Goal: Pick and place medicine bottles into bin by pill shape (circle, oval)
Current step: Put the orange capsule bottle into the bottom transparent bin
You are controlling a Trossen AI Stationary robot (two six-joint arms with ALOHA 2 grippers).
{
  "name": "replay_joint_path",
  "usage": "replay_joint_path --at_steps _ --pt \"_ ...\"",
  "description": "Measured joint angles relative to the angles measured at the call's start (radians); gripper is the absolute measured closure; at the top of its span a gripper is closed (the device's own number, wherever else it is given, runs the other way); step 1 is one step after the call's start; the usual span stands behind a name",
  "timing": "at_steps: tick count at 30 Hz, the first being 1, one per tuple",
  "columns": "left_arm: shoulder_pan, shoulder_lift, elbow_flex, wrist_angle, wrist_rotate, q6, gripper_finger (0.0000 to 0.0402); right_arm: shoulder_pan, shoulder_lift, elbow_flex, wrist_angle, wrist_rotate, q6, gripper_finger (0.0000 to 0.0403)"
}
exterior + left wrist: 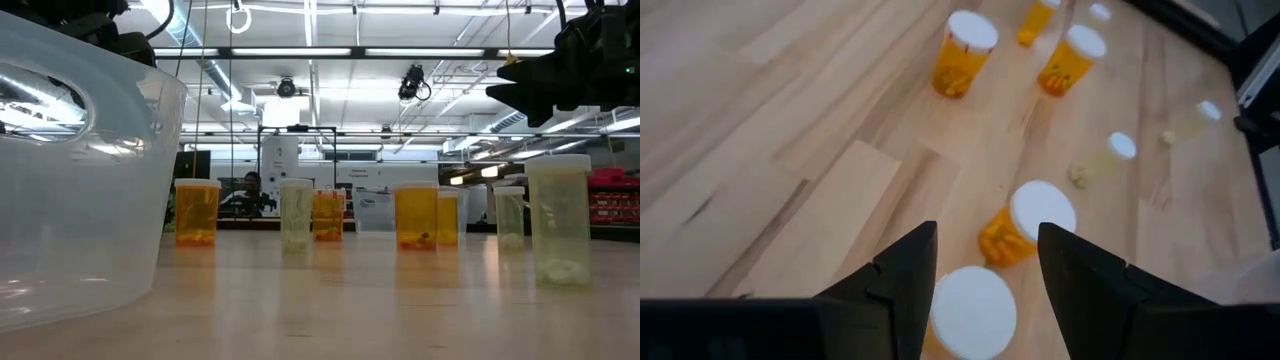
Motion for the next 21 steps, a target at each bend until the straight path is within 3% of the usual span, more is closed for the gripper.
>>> replay_joint_path --at_steps 8,12,21 --pt "-0.007 0.056 0.005 -0.006 0.000 -0.020 0.0216 0.000 0.000 0.000 0.000 0.000 0.000 0.0166" --pt "-0.019 0.094 0.068 -0.051 -0.001 -0.013 0.0216 0.000 0.000 0.000 0.000 0.000 0.000 0.0166" --pt "-0.026 0.208 0.248 -0.372 -0.018 -0.013 0.0216 0.000 0.000 0.000 0.000 0.000 0.000 0.0166"
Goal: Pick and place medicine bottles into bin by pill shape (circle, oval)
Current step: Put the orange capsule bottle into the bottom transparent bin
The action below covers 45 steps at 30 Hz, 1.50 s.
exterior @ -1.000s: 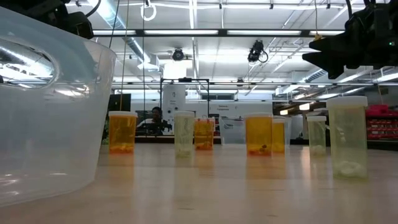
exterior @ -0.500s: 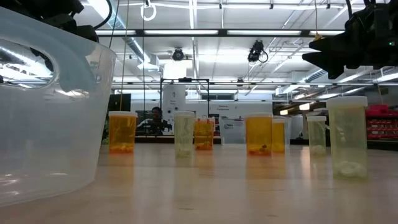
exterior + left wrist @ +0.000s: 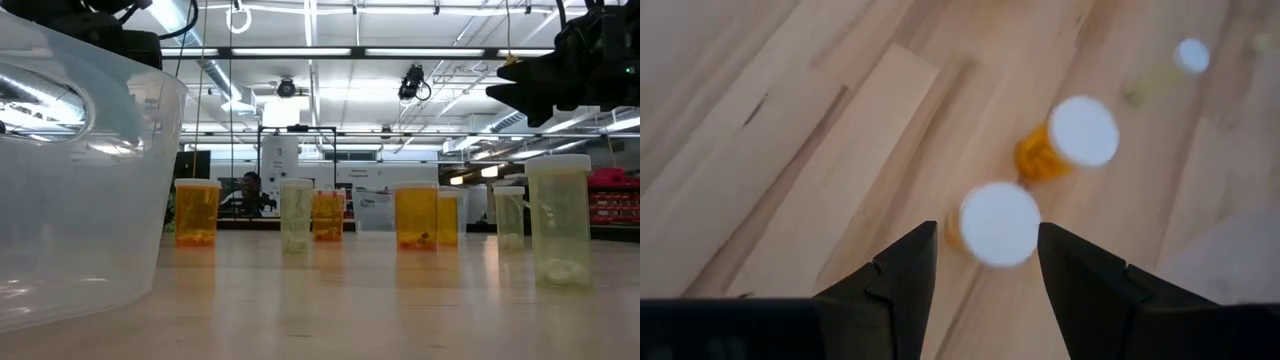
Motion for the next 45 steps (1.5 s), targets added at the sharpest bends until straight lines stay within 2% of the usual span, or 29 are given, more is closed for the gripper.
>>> replay_joint_path --at_steps 14,23,27,38,45 --pt "-0.009 0.149 0.130 -0.174 0.038 -0.003 0.0213 0.000 0.000 0.000 0.000 0.000 0.000 0.0166" --pt "-0.009 0.247 0.130 -0.176 0.042 -0.029 0.0145 0.000 0.000 0.000 0.000 0.000 0.000 0.0166" --pt "-0.021 0.283 0.130 -0.195 0.067 -0.028 0.0128 0.000 0.000 0.000 0.000 0.000 0.000 0.0166" --pt "-0.141 0.344 0.132 -0.224 0.085 -0.105 0.0135 0.000 0.000 0.000 0.000 0.000 0.000 0.0166" --pt "-0.207 0.378 0.236 -0.268 0.056 -0.141 0.0142 0.000 0.000 0.000 0.000 0.000 0.000 0.0166"
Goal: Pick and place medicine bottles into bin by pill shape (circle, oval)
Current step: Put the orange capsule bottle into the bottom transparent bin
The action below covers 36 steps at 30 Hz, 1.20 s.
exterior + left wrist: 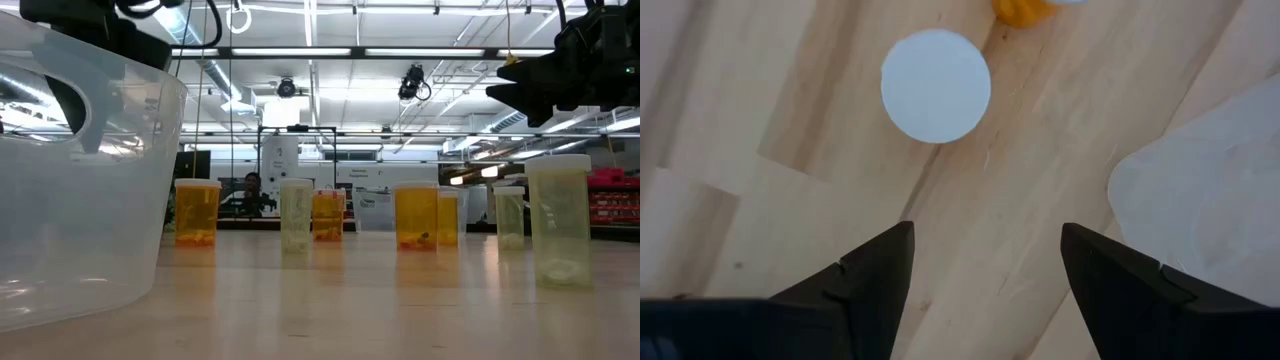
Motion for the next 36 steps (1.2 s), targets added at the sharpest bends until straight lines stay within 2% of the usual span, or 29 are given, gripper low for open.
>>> replay_joint_path --at_steps 6,18,24,36 --pt "-0.028 0.035 0.051 -0.032 -0.078 -0.007 0.0146 0.000 0.000 0.000 0.000 0.000 0.000 0.0166" --pt "-0.027 0.126 0.047 -0.050 -0.091 -0.018 0.0115 0.000 0.001 0.000 -0.007 0.000 0.000 0.0166" --pt "-0.026 0.151 -0.008 -0.044 -0.093 -0.020 0.0113 0.000 0.002 0.000 -0.012 0.000 0.000 0.0166" --pt "-0.025 0.150 -0.123 0.152 -0.093 -0.087 0.0113 0.000 0.002 0.000 -0.012 0.000 0.000 0.0166"
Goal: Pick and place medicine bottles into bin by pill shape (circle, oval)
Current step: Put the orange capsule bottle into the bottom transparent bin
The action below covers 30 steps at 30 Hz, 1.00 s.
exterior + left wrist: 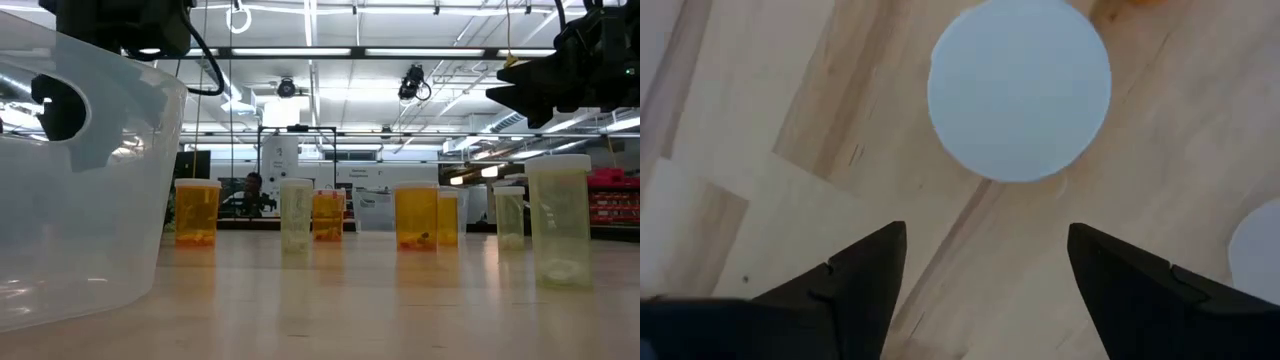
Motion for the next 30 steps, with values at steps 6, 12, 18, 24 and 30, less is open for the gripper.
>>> replay_joint_path --at_steps 6,12,18,24,30 --pt "0.000 0.000 -0.005 0.077 -0.017 -0.008 0.0111 0.000 0.000 0.000 0.000 0.000 0.000 0.0166" --pt "0.000 0.000 -0.005 0.085 -0.102 0.017 0.0100 0.000 0.000 0.000 0.000 0.000 0.000 0.0166" --pt "0.000 0.000 -0.005 0.137 -0.111 0.052 0.0097 0.000 0.000 0.000 0.000 0.000 0.000 0.0166" --pt "0.000 0.000 -0.005 0.164 -0.153 0.070 0.0097 0.000 0.000 0.000 0.000 0.000 0.000 0.0166" --pt "0.000 0.000 -0.005 0.164 -0.153 0.069 0.0109 0.000 0.000 0.000 0.000 0.000 0.000 0.0166"
